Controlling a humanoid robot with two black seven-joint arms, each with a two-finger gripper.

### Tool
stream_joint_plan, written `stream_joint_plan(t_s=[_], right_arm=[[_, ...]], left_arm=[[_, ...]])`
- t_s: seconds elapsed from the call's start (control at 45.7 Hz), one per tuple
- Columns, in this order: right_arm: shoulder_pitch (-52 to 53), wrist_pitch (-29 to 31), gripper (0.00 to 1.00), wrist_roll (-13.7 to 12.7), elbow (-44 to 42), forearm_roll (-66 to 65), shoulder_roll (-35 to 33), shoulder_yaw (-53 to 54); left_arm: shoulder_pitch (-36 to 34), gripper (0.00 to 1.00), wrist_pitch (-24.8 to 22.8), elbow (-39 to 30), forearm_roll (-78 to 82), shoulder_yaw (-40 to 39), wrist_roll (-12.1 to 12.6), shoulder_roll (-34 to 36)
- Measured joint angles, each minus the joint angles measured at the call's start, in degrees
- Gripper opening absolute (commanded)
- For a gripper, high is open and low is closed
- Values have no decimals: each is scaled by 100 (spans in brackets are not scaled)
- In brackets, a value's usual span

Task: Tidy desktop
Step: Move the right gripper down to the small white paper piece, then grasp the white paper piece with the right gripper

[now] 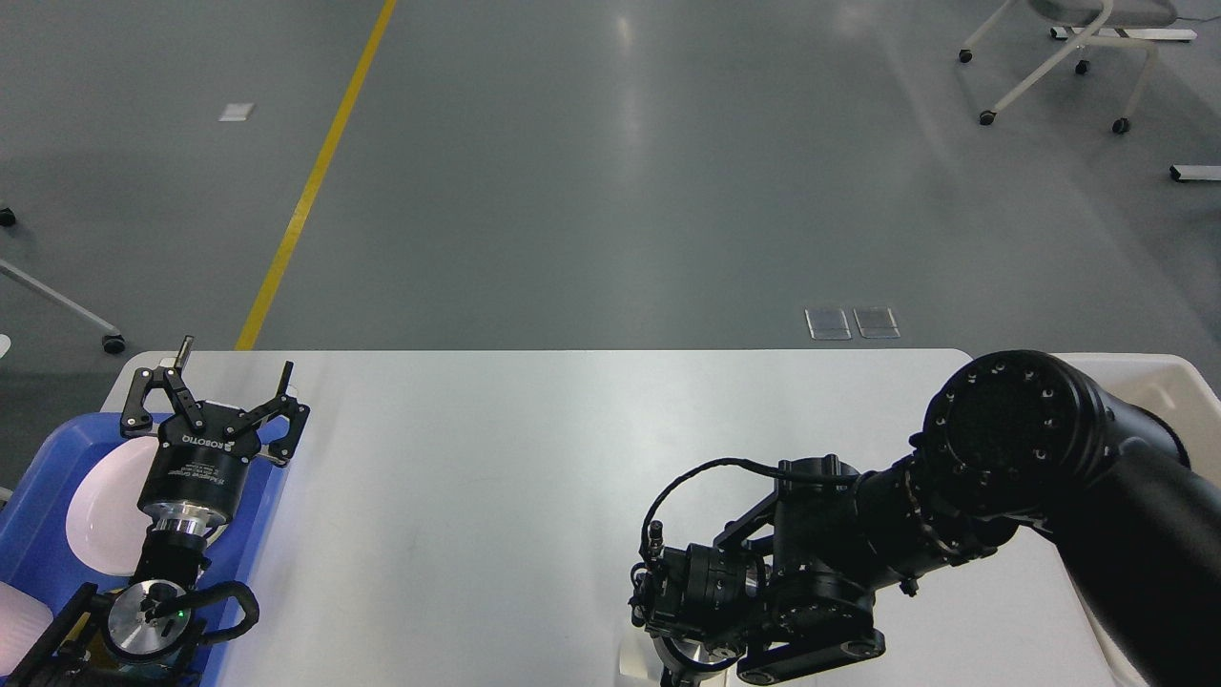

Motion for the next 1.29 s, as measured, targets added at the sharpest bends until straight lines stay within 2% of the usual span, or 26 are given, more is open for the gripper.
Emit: stream_joint_plan(t_s=[0.088,0.175,0.219,0.329,0.46,0.482,0.635,0.964,1.292], right_arm=[[-34,-5,97,-1,18,10,2,-30],[-71,-17,85,-6,24,50,5,-35],[-78,-37,72,-9,17,69,5,-36],[-82,-119,33,-17,-21,121,2,-36],[-35,-193,2,-18,-123,448,1,-31],[-23,-200,0,-19,-144,568,0,-29],[31,-209,0,-18,-307,1230,7,-49],[174,-198,0,-18,-379,1523,-8,-98],[1353,6,0,47,36,4380,-307,-292]], left_arm=[[0,96,0,0,0,0,0,0],[0,96,0,0,0,0,0,0],[0,96,0,0,0,0,0,0],[0,96,0,0,0,0,1,0],[0,96,0,0,0,0,8,0],[0,96,0,0,0,0,8,0],[0,96,0,0,0,2,7,0],[0,96,0,0,0,2,6,0],[0,96,0,0,0,2,6,0]])
